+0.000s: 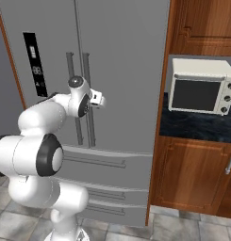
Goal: Open the fridge, grab two sodas, and place both sodas inside the bowl with ice on the dining counter.
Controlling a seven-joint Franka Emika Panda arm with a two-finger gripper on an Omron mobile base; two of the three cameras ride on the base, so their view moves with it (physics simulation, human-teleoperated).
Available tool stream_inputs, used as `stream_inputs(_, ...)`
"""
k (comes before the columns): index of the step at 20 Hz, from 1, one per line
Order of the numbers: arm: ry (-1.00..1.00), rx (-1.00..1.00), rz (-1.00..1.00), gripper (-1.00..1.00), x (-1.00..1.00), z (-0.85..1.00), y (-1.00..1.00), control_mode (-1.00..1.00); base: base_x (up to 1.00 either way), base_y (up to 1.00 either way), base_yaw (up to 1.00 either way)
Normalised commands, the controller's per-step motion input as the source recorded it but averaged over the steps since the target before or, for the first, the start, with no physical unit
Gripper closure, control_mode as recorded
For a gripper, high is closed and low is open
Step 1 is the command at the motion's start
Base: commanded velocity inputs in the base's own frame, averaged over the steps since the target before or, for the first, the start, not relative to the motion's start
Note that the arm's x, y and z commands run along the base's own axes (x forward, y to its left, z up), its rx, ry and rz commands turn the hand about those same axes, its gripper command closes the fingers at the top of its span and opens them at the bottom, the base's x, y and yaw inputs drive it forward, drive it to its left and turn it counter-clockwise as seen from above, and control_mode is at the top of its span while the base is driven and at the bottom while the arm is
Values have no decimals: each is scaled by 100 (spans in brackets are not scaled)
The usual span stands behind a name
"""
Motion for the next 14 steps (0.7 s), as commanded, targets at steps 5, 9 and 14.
stream_inputs(5,0,0,0,-100,37,-19,0,-100,0,0,0)
stream_inputs(9,0,0,0,-100,36,-24,0,-100,0,0,0)
stream_inputs(14,0,0,0,100,37,-27,2,-100,0,0,0)
